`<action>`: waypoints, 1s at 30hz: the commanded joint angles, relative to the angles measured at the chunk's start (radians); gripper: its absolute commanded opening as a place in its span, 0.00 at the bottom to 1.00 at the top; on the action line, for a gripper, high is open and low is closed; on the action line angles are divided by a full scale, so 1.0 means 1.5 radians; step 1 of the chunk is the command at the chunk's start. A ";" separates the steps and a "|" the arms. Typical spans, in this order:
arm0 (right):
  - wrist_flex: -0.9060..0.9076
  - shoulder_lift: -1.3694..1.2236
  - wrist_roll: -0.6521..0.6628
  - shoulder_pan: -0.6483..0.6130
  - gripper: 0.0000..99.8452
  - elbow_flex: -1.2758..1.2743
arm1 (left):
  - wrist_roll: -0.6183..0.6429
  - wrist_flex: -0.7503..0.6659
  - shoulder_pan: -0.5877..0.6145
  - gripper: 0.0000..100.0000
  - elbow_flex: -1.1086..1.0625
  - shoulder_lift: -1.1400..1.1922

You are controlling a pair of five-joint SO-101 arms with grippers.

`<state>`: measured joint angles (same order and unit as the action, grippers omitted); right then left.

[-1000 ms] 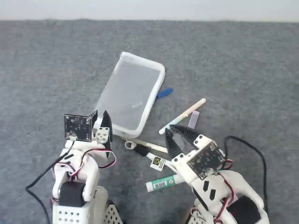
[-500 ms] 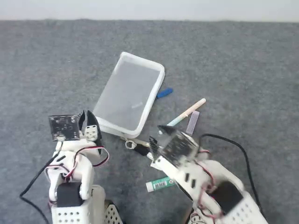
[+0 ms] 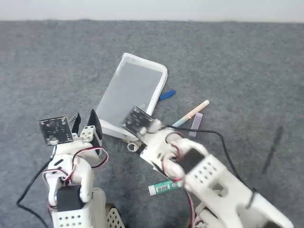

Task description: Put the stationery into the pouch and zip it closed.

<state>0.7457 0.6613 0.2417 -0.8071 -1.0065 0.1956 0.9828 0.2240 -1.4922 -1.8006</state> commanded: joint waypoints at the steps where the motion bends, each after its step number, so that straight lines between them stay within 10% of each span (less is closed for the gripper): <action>1: -0.014 -0.091 -0.007 -0.005 0.11 0.086 | 0.009 -0.019 0.003 0.14 0.039 -0.015; 30: 0.127 -0.457 -0.006 -0.051 0.11 0.293 | 0.009 -0.016 0.004 0.14 0.046 -0.015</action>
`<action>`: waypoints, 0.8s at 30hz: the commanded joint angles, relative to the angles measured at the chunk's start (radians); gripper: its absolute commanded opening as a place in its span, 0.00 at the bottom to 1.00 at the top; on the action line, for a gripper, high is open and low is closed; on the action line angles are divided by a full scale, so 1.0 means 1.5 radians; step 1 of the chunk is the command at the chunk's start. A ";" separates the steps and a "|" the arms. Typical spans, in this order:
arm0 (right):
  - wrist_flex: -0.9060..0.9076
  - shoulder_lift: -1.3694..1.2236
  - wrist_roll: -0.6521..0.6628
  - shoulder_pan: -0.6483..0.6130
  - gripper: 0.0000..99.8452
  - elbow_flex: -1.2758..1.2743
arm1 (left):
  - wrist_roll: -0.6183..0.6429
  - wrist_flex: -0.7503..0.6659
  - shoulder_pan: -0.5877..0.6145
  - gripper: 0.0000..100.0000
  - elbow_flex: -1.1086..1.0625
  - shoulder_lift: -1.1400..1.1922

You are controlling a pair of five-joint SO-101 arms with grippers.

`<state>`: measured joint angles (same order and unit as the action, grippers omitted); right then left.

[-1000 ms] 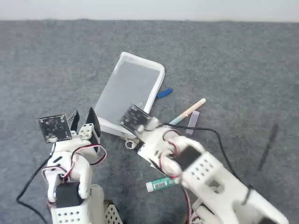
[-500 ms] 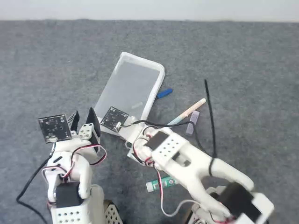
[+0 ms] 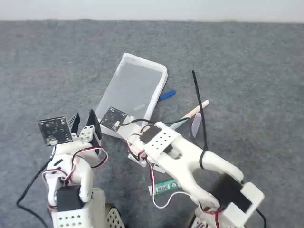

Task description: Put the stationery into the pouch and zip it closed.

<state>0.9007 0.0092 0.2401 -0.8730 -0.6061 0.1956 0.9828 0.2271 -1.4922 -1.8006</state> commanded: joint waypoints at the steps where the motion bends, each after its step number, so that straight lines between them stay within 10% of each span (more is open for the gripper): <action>1: 0.030 -0.030 -0.005 -0.007 0.11 0.031 | 0.009 -0.016 0.002 0.14 0.046 -0.015; 24: 0.092 -0.036 -0.005 -0.051 0.11 0.050 | 0.009 -0.016 0.002 0.14 0.044 -0.015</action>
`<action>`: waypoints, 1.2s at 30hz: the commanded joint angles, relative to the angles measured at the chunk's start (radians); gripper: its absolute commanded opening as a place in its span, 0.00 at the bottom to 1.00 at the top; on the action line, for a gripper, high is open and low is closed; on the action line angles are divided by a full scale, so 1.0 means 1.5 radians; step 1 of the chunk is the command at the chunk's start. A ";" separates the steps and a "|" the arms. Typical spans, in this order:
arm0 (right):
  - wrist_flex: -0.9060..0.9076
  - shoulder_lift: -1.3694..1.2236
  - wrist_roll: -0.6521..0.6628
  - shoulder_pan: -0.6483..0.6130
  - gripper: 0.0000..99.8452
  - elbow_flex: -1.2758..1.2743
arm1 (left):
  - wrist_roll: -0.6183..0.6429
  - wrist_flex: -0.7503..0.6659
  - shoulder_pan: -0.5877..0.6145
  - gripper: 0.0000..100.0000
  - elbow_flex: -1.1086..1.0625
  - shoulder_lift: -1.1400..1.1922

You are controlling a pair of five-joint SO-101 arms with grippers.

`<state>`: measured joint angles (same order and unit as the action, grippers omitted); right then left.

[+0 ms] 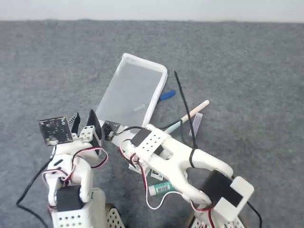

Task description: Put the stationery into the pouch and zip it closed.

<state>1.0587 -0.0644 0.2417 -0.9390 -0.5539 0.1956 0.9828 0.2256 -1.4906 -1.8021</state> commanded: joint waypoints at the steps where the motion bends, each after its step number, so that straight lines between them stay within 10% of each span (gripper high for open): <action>1: -0.021 0.006 -0.006 -0.006 0.11 0.015 | 0.009 -0.016 0.003 0.14 0.043 -0.014; 13: -0.019 0.069 -0.007 0.058 0.01 0.009 | 0.007 -0.014 0.003 0.14 0.043 -0.014; 36: -0.015 0.750 -0.028 0.195 0.01 -0.244 | 0.009 0.029 -0.003 0.22 0.056 -0.015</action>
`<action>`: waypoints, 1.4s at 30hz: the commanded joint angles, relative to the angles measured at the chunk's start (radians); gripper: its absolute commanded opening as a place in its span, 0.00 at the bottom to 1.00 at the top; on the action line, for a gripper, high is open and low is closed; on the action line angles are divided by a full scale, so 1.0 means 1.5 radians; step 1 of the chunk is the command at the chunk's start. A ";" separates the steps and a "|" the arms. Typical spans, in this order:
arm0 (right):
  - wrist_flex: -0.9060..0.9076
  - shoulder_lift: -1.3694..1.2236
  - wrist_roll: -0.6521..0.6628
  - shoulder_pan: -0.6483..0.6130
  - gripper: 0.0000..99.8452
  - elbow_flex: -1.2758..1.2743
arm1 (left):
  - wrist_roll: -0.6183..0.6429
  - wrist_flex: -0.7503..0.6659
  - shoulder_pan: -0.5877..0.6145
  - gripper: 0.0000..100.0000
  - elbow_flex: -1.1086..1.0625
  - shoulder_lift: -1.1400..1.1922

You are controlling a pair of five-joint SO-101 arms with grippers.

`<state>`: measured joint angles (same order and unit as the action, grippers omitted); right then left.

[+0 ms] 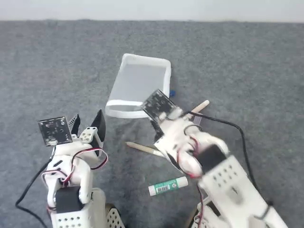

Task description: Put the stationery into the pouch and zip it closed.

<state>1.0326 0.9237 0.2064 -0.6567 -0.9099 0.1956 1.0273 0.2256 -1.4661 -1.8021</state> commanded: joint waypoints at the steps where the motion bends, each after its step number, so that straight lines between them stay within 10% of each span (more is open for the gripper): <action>1: 0.003 0.112 -0.004 0.007 0.01 -0.016 | 0.009 -0.001 -0.004 0.22 0.039 -0.015; 42: 0.166 0.529 0.038 -0.051 0.01 -0.055 | -0.012 -0.042 -0.116 0.21 0.003 -0.014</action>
<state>1.2720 1.6847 0.2478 -0.7227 -1.0065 0.2248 0.9981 0.0583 -1.4676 -1.8021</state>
